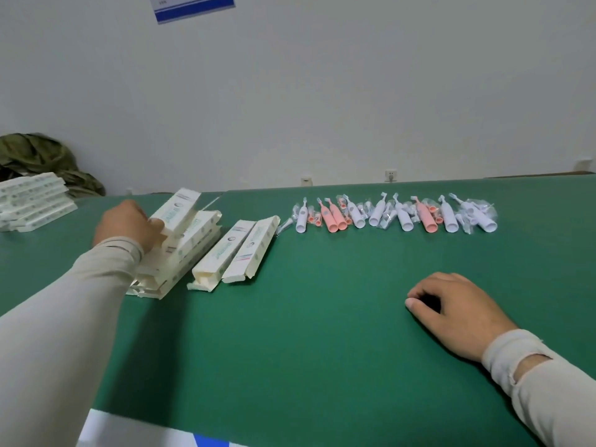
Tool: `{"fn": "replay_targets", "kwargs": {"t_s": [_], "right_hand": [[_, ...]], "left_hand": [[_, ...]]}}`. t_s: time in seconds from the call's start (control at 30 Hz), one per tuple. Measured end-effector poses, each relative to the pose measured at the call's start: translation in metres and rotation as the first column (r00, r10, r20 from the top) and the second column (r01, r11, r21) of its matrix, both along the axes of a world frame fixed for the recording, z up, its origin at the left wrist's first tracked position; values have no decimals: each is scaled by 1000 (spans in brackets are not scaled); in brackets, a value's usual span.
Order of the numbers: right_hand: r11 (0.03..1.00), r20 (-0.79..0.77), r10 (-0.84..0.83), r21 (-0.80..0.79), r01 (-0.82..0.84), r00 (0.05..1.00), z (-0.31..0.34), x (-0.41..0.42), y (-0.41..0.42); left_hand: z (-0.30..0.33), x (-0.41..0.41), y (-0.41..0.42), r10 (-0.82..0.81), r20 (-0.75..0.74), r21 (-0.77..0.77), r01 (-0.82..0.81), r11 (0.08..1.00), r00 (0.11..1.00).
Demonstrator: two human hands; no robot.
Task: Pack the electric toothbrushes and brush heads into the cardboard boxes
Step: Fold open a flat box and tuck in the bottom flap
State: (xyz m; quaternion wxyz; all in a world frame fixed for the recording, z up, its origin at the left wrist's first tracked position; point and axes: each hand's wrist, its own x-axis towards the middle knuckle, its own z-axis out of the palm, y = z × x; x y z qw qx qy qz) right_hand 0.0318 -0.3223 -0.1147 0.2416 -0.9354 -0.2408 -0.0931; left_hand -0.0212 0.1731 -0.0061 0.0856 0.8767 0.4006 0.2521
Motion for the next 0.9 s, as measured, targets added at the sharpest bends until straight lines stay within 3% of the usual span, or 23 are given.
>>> {"fn": "replay_targets", "kwargs": {"t_s": [0.07, 0.13, 0.23, 0.3, 0.33, 0.4, 0.47, 0.53, 0.6, 0.73, 0.83, 0.9], "right_hand": [[1000, -3, 0, -5, 0, 1000, 0, 0, 0], [1000, -13, -1, -15, 1, 1000, 1, 0, -1], [1000, -21, -7, -11, 7, 1000, 1, 0, -1], [997, 22, -20, 73, 19, 1000, -1, 1, 1], [985, 30, -37, 167, 32, 999, -1, 1, 2], [899, -45, -62, 431, 75, 997, 2, 1, 7], [720, -225, 17, 679, 144, 974, 8, 1, 15], [509, -387, 192, 825, 246, 902, 18, 3, 20], [393, -440, 270, 862, 319, 857, 27, 9, 18], [395, -432, 123, 847, 355, 893, 22, 24, 2], [345, -449, 180, 862, 371, 875, 17, 25, -6], [357, -466, 188, 853, 382, 865, 17, 23, -8]], "left_hand": [[1, 0, -4, -27, 40, -5, 28, 1000, 999], [3, -3, -13, -51, 184, -53, 61, 997, 982], [10, -12, -46, -26, 550, -184, 151, 971, 835], [11, -13, -83, -48, 684, -283, 327, 902, 728], [8, -11, -108, -62, 744, -352, 469, 810, 665], [-7, -4, -169, -33, 819, -485, 721, 495, 573], [-28, 6, -237, -25, 804, -573, 786, 234, 594], [-52, 19, -300, -70, 782, -612, 784, 107, 620], [-69, 32, -345, -163, 778, -598, 794, 105, 607], [-84, 46, -379, -353, 778, -543, 839, 37, 519], [-91, 51, -365, -365, 767, -539, 838, 80, 528], [-95, 54, -355, -308, 764, -593, 805, 9, 567]]}}
